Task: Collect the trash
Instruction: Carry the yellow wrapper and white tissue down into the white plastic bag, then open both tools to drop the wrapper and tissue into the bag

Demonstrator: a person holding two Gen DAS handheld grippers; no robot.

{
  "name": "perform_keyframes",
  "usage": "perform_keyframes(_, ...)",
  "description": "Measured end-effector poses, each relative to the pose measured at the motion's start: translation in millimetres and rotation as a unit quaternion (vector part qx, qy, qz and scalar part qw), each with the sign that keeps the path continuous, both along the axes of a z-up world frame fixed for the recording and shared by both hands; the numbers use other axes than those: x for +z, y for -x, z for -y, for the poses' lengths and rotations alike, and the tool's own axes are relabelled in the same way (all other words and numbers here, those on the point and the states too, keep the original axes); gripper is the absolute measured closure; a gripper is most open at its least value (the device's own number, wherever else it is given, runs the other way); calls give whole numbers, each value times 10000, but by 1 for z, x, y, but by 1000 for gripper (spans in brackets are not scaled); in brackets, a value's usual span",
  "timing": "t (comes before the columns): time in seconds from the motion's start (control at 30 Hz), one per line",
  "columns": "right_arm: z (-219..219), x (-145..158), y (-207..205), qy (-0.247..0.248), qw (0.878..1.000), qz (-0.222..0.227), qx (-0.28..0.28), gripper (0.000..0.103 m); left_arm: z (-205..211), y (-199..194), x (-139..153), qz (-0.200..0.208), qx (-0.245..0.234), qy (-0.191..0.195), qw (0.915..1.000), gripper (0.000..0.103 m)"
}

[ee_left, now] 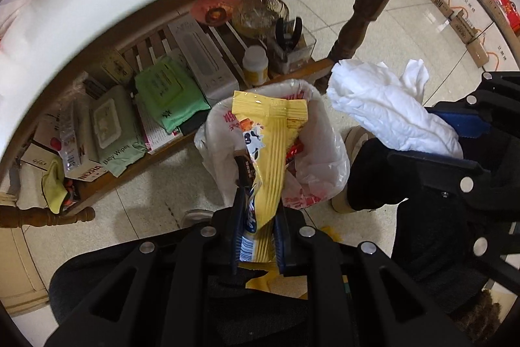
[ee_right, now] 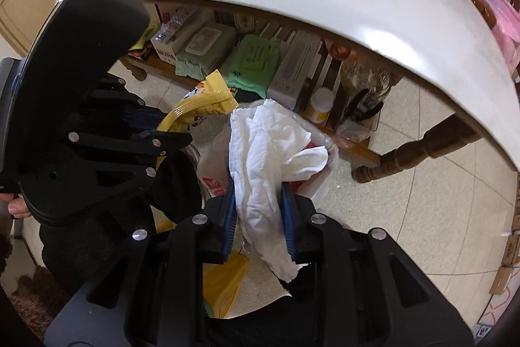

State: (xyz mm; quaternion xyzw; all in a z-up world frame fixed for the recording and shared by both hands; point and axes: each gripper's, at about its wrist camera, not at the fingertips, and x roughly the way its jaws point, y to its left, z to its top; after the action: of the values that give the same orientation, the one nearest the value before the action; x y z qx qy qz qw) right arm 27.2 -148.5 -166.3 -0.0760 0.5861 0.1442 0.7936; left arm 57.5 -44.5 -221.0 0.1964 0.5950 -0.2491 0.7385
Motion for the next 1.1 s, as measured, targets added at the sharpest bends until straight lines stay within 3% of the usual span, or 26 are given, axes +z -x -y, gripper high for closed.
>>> perform_keyframes(0.57, 6, -80, -35, -26, 9974, -663, -274, 78, 18, -37, -80, -803, 162, -20, 9966, 86)
perform_keyframes(0.8, 18, -126, -58, -33, 9938, -1015, -447, 78, 23, -59, -119, -1326, 543, 11, 9897, 86)
perform_keyframes(1.1, 32, -185, -85, -74, 9867, -1478, -671, 78, 31, -73, -160, -1698, 734, -180, 9826, 86)
